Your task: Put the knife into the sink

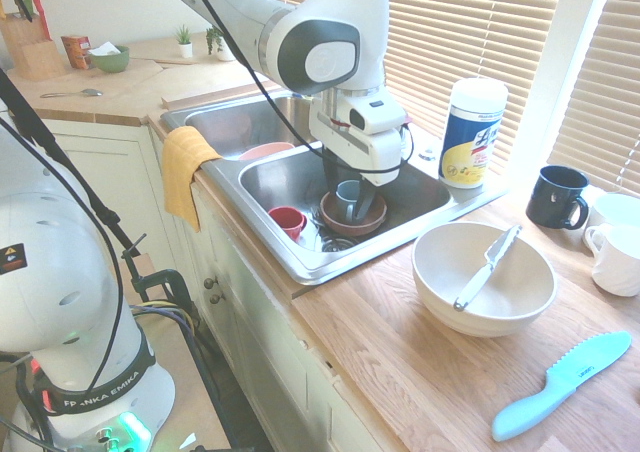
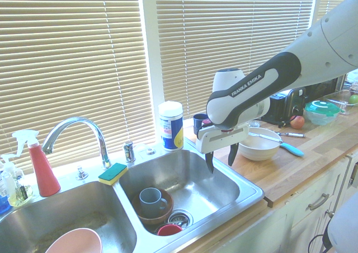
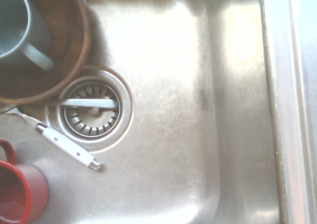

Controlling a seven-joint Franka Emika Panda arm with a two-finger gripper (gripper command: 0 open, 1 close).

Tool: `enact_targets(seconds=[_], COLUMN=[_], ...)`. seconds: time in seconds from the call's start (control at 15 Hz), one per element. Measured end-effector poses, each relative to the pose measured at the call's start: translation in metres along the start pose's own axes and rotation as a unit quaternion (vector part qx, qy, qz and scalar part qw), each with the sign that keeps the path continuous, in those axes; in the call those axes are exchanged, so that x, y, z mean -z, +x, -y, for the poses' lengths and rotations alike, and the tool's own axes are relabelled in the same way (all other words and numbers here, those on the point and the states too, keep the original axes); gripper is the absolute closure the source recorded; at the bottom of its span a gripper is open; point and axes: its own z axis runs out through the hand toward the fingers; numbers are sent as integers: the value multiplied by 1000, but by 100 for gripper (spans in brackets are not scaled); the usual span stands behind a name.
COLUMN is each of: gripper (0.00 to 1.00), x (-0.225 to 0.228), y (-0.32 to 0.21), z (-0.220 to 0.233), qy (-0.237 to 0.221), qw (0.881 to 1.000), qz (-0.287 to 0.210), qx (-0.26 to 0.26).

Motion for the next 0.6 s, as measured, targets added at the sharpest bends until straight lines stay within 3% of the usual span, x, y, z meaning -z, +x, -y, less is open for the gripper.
enact_targets(seconds=[0.2,0.4,0.6], gripper=[0,0,0], x=[4,51,98], y=[4,39,83], z=[0,-10,-46], qy=[-2,-17,-27], qw=[1000,997,987], qz=[-5,4,15], qx=[6,71,157])
